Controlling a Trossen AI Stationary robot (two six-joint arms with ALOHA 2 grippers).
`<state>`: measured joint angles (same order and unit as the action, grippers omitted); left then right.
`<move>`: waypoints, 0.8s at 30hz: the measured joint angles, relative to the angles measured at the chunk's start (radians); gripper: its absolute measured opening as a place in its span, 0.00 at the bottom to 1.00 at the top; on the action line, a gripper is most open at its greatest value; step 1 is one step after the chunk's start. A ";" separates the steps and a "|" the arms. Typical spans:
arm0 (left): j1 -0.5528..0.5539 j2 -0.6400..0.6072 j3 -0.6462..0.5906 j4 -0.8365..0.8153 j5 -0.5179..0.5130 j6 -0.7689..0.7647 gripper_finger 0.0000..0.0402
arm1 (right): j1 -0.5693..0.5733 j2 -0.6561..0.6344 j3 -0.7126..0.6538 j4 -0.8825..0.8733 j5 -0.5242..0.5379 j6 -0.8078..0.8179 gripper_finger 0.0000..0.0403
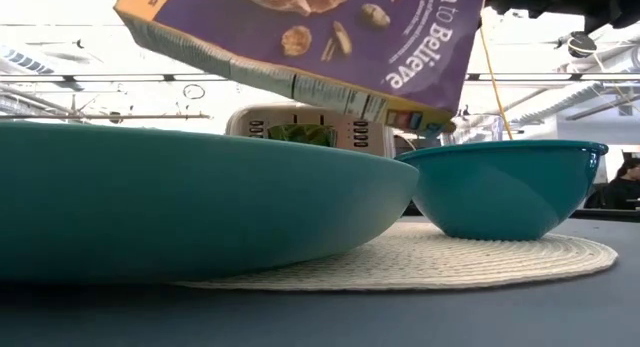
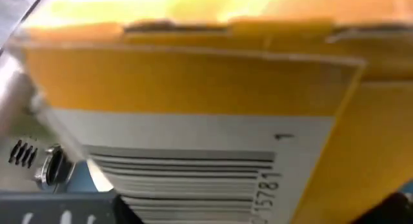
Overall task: Arrange a breakfast setting
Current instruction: Pour the cereal into the blue bowl
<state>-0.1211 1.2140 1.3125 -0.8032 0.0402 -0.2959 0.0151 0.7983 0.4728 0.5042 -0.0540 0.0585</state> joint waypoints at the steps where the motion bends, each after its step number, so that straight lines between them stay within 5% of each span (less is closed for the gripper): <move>1: 0.000 0.000 0.000 0.000 -0.001 -0.003 0.44 | 0.000 -0.009 0.000 -0.003 0.000 -0.005 0.66; 24: -0.017 0.051 0.000 0.046 -0.016 -0.024 0.44 | 0.000 -0.016 -0.001 -0.024 0.000 -0.046 0.66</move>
<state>-0.1379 1.2648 1.3128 -0.7575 0.0240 -0.3200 0.0151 0.7820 0.4721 0.4804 -0.0538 0.0130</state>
